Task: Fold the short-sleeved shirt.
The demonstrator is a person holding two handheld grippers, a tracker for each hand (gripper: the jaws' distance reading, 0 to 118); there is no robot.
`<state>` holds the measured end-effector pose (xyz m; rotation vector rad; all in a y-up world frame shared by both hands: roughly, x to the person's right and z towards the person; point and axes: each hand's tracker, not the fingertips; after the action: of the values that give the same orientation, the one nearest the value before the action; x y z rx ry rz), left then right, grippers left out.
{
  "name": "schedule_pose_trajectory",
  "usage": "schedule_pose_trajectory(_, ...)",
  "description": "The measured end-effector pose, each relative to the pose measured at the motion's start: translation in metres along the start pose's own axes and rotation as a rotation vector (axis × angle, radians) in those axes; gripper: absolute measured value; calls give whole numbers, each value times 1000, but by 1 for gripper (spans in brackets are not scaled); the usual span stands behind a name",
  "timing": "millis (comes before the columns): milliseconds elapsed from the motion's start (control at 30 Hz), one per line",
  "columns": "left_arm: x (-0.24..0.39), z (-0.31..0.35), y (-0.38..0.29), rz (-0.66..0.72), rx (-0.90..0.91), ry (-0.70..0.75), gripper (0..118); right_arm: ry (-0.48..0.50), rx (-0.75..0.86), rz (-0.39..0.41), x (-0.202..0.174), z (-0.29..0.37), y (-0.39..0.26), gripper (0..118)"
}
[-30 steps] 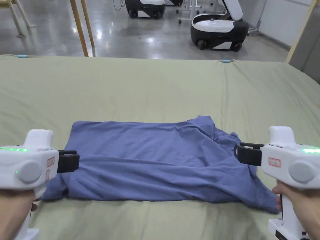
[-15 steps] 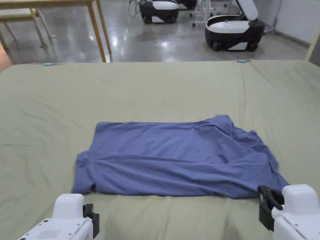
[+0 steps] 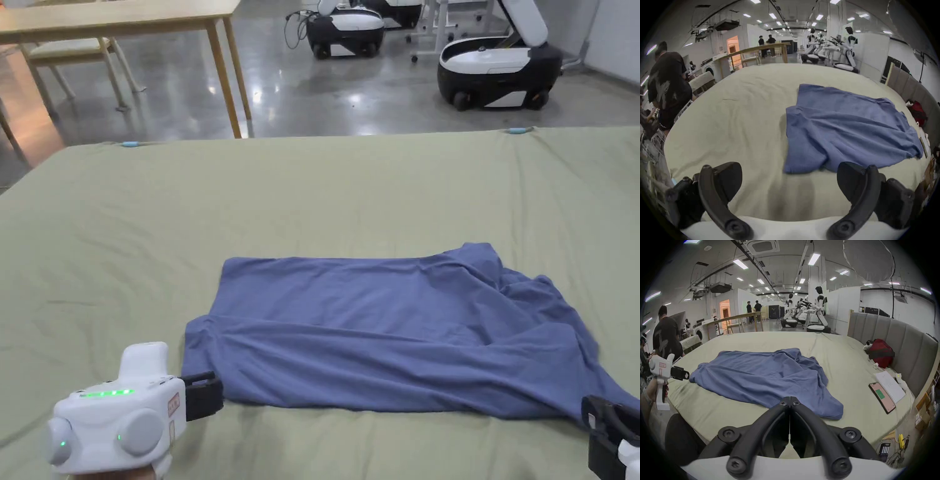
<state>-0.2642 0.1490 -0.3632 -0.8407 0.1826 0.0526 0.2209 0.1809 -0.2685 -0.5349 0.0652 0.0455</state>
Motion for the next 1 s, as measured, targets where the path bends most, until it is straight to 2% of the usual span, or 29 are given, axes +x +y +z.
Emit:
schedule_pose_trajectory(33,3,-7,4,-12,-16,8,114,-8,-5,-8,5,-1,-1,1)
schedule_pose_trajectory(67,-4,-20,9,-7,-32,11,105,-14,-14,-15,9,-3,0,1)
schedule_pose_trajectory(167,0,-40,13,45,-110,-10,62,-56,-54,-24,27,-12,0,1)
schedule_pose_trajectory(200,10,-42,10,-20,-148,-24,58,-67,-68,-28,34,-17,1,1)
schedule_pose_trajectory(267,22,-30,6,-95,-60,9,21,-87,-100,-33,48,-31,4,2)
schedule_pose_trajectory(300,24,-21,8,-95,-67,-35,16,-96,-124,-36,55,-41,5,4)
schedule_pose_trajectory(333,22,-19,12,-88,-67,-19,16,-105,-164,-36,62,-53,7,4)
schedule_pose_trajectory(367,21,-15,13,-101,-43,-17,11,-90,-192,-42,67,-64,9,20)
schedule_pose_trajectory(467,15,-11,17,-93,-45,-36,7,-62,-297,-55,79,-107,12,118)
schedule_pose_trajectory(500,13,-8,19,-90,-40,-38,7,-61,-257,-49,80,-117,12,117)
schedule_pose_trajectory(600,11,0,23,-86,-6,-45,7,-73,-377,-39,82,-151,9,116)
schedule_pose_trajectory(633,11,3,26,-92,-1,-45,7,-53,-424,-63,84,-158,5,107)
schedule_pose_trajectory(667,11,5,28,-92,7,-47,7,-24,-443,-92,85,-162,2,73)
schedule_pose_trajectory(700,9,6,31,-95,13,-56,7,-17,-437,-122,83,-159,1,47)
schedule_pose_trajectory(733,13,8,29,-102,18,-56,7,-3,-397,-156,83,-155,0,32)
schedule_pose_trajectory(767,13,9,30,-105,20,-58,7,4,-355,-157,82,-148,2,16)
schedule_pose_trajectory(833,8,11,31,-91,58,-59,6,16,-333,-153,73,-131,9,15)
schedule_pose_trajectory(1000,4,41,36,-68,118,-78,5,50,-216,-185,85,-90,33,15)
